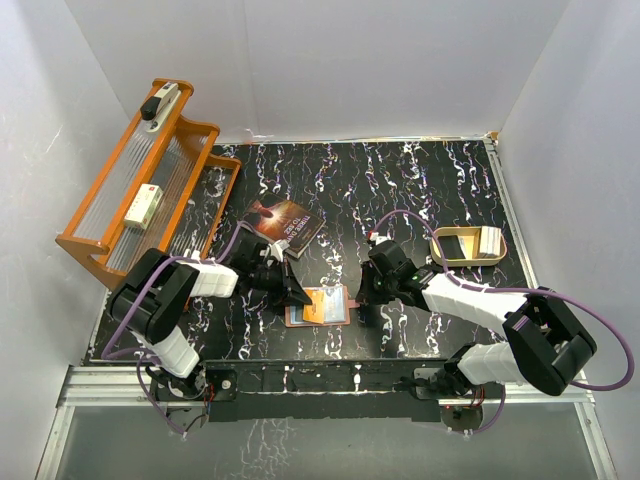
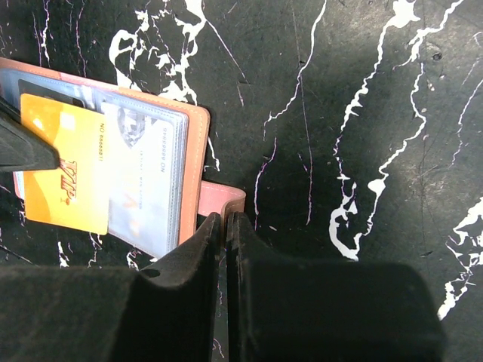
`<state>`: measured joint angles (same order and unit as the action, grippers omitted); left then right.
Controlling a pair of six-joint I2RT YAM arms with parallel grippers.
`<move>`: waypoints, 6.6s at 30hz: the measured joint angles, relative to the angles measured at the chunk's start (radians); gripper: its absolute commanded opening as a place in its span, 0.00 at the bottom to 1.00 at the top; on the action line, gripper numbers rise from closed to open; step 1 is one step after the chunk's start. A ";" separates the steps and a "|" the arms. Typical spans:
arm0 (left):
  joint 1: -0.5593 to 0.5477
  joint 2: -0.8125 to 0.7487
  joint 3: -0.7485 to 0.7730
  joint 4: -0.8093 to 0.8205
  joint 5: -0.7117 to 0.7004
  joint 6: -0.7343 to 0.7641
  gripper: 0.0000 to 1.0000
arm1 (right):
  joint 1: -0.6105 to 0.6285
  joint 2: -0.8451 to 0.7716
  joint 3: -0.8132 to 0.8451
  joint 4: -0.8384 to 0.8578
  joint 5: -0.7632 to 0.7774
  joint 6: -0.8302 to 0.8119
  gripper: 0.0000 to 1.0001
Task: Put the credit cards into the card holder
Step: Insert the credit card into the card holder.
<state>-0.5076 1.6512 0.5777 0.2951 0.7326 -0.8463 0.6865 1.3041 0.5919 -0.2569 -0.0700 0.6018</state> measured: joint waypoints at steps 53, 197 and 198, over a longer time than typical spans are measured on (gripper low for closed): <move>-0.033 -0.003 -0.005 0.047 -0.104 0.057 0.00 | 0.000 -0.010 -0.027 0.021 0.000 0.028 0.00; -0.206 -0.063 0.071 -0.025 -0.248 -0.102 0.55 | 0.045 -0.104 -0.098 0.126 0.020 0.110 0.00; -0.209 -0.059 0.080 -0.024 -0.246 -0.098 0.55 | 0.045 -0.093 -0.098 0.130 0.020 0.106 0.00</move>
<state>-0.7162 1.5921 0.6575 0.2710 0.4870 -0.9440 0.7311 1.2106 0.4934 -0.1272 -0.0502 0.7078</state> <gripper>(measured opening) 0.554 0.043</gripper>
